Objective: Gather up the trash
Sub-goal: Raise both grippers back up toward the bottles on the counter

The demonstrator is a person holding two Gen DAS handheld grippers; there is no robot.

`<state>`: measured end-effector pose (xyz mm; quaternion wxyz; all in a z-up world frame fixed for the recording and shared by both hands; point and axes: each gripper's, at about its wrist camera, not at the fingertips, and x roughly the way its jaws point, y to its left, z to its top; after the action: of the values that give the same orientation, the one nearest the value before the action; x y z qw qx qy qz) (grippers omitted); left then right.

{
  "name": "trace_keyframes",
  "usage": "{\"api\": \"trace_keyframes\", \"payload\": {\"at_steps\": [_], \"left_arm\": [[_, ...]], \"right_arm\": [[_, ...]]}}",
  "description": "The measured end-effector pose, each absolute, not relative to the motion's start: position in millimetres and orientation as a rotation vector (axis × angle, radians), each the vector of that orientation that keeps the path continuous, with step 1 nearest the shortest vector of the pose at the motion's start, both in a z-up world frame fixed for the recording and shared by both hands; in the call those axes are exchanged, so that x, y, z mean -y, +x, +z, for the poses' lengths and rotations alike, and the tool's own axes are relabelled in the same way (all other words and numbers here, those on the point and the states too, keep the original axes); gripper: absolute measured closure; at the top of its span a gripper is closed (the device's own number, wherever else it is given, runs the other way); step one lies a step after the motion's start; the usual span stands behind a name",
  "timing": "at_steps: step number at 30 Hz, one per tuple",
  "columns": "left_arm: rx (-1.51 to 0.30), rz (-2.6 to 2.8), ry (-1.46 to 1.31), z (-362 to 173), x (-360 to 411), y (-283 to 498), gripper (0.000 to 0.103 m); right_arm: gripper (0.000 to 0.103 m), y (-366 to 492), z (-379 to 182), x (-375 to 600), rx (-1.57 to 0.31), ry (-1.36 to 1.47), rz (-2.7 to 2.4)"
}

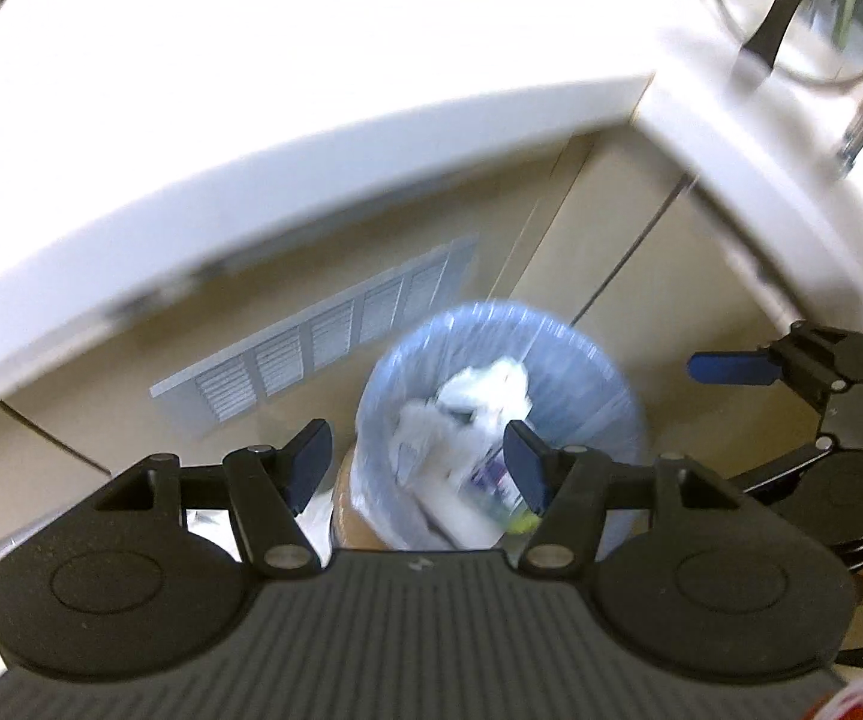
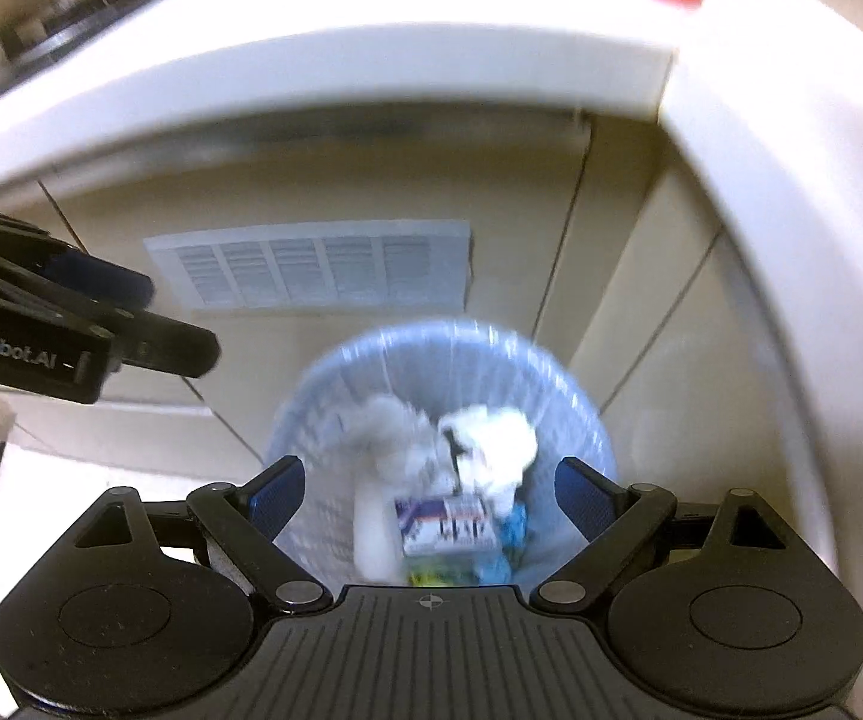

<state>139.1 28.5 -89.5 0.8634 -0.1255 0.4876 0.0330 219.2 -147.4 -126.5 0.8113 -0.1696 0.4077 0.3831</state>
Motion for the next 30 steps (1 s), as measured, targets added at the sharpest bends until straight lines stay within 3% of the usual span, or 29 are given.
{"api": "trace_keyframes", "payload": {"at_steps": [12,30], "left_arm": [[-0.787,0.085,-0.309,-6,-53,132,0.043],[-0.658,0.178,-0.318,26,-93,209,0.042]], "right_arm": [[0.013,218,-33,151,-0.584,-0.206,0.824],[0.014,314,13,136,-0.506,-0.153,0.76]]}}
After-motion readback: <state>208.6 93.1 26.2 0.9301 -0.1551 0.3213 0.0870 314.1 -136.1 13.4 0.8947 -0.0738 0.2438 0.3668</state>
